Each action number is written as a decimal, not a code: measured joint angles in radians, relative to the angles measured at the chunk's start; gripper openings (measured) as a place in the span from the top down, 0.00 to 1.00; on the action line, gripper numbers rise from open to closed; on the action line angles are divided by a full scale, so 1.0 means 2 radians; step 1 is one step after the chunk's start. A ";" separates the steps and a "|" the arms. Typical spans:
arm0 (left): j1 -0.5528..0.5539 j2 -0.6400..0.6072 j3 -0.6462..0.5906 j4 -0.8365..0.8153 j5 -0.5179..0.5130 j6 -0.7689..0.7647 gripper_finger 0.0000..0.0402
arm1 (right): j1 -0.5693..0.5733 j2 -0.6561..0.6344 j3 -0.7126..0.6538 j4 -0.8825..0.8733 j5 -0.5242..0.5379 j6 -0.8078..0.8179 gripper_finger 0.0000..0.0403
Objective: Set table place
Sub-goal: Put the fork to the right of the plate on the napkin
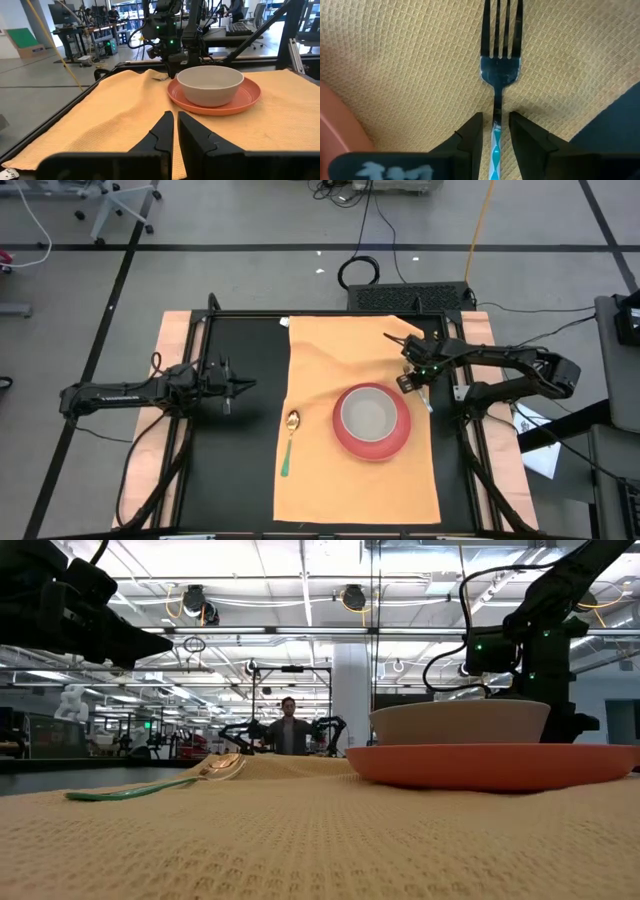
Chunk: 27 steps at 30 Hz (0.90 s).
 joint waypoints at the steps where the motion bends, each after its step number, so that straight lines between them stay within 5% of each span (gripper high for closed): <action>1: 0.000 0.000 0.000 0.000 0.000 0.000 0.92 | -0.001 0.000 0.000 0.001 0.000 -0.001 0.78; 16: 0.000 0.000 0.000 -0.001 0.000 0.003 0.92 | -0.002 -0.001 0.005 0.001 0.009 -0.005 0.65; 27: 0.000 0.000 0.000 -0.002 0.000 0.003 0.92 | -0.002 -0.001 0.038 -0.022 0.010 -0.018 0.64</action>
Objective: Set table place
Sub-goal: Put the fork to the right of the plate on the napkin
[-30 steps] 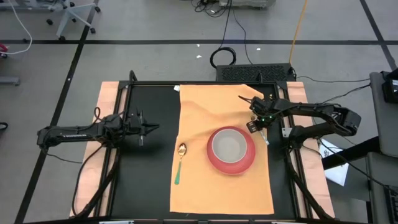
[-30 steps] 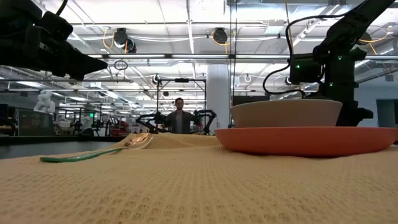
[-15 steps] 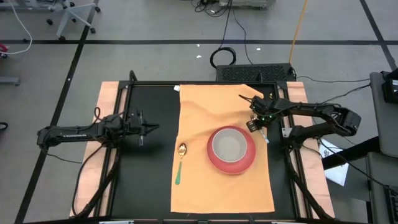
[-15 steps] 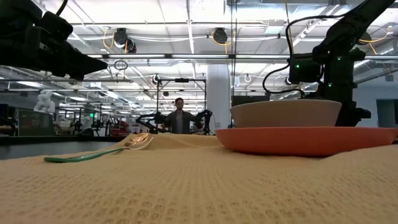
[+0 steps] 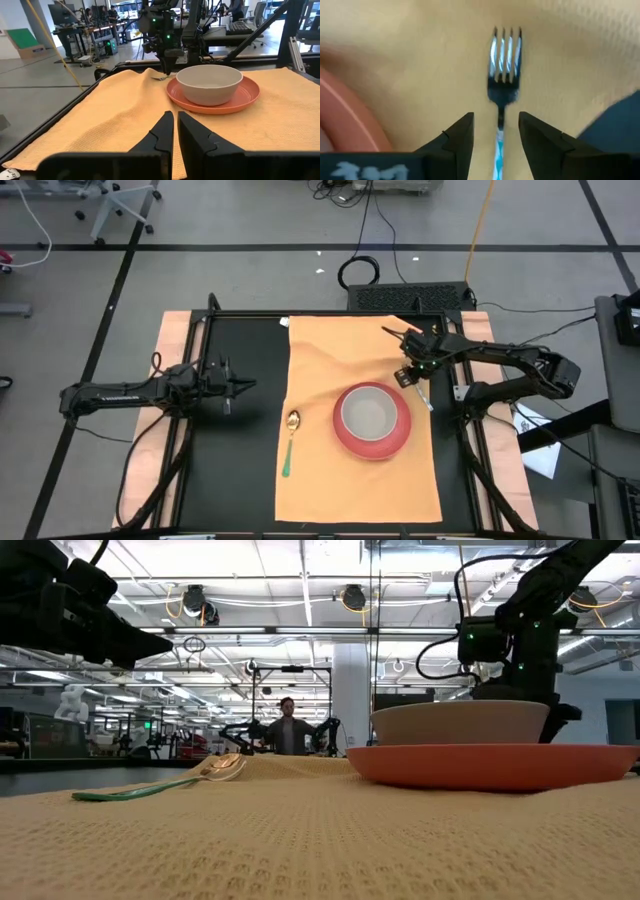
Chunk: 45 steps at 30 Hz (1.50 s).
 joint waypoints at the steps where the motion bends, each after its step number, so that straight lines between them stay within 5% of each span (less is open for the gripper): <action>1: 0.000 0.000 0.000 -0.001 0.000 0.000 0.92 | 0.000 0.000 0.000 -0.008 0.000 0.000 0.64; 45: 0.000 0.000 0.000 -0.003 0.000 -0.002 0.92 | 0.034 0.000 -0.016 -0.020 0.024 0.034 0.64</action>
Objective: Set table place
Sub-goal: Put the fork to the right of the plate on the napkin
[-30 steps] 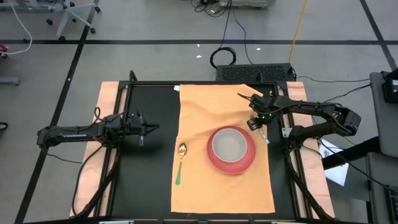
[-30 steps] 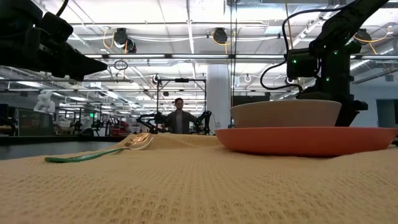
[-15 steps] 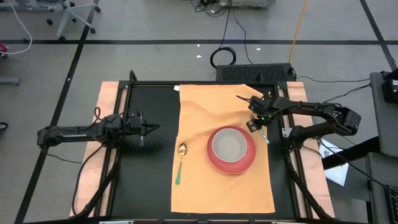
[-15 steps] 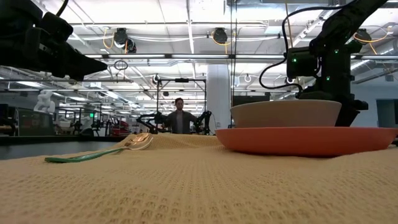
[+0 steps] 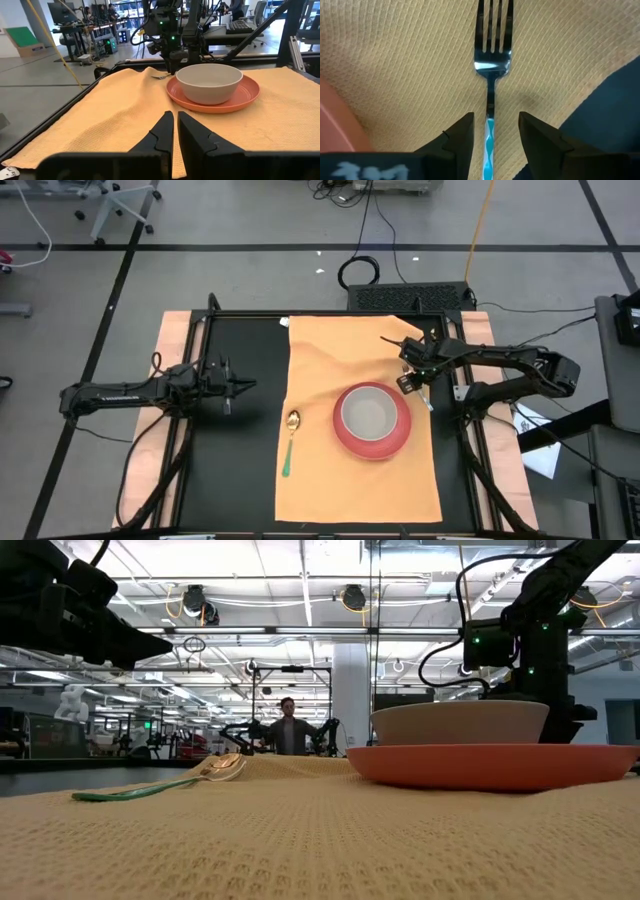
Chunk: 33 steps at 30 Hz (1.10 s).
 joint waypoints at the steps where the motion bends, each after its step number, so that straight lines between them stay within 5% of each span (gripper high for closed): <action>1: 0.000 0.000 0.000 0.000 0.000 0.000 0.92 | 0.000 0.000 0.000 0.000 0.000 0.000 0.65; 18: 0.000 0.000 0.000 0.003 0.000 0.000 0.92 | 0.000 0.000 0.000 0.007 0.000 -0.005 0.87; 33: 0.000 0.000 0.000 0.004 0.000 0.000 0.92 | 0.000 0.000 0.000 0.018 0.000 -0.012 0.82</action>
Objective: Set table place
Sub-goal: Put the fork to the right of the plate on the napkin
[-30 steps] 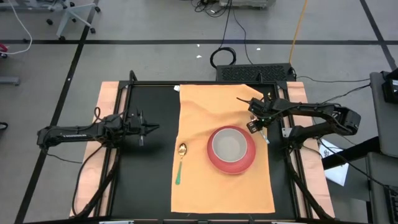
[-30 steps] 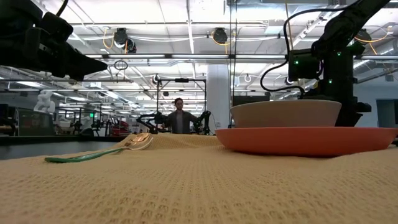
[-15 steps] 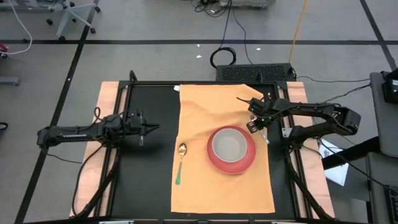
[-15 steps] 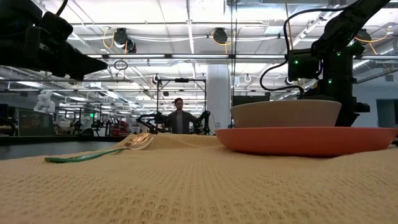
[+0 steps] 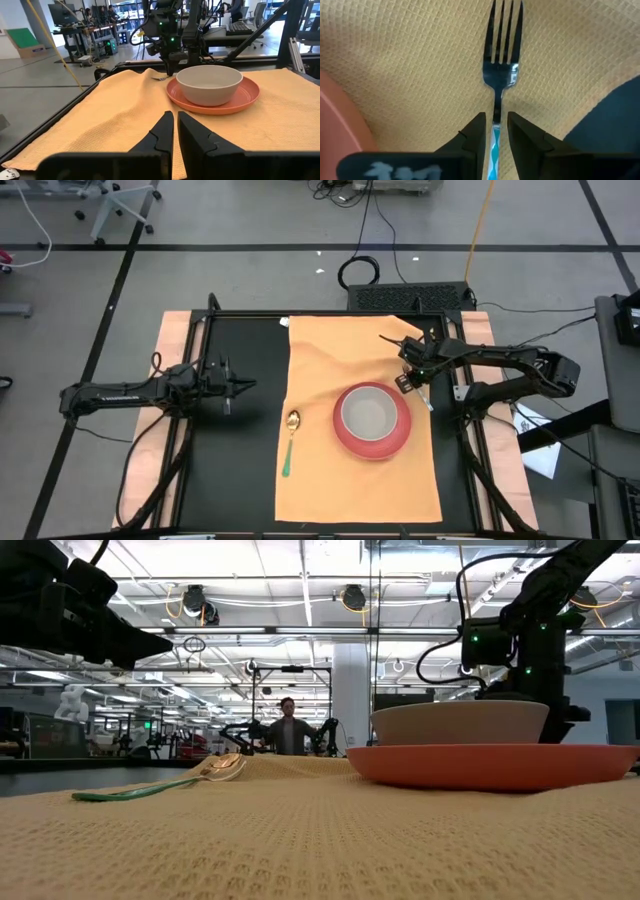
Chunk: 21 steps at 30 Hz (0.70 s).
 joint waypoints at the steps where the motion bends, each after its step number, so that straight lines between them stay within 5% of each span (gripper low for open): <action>1: 0.000 0.000 0.000 0.000 0.000 0.000 0.92 | 0.000 0.000 0.000 0.000 0.000 0.000 0.82; 21: 0.000 0.000 0.000 0.000 0.003 0.000 0.92 | 0.000 0.000 -0.020 0.007 0.000 0.008 0.82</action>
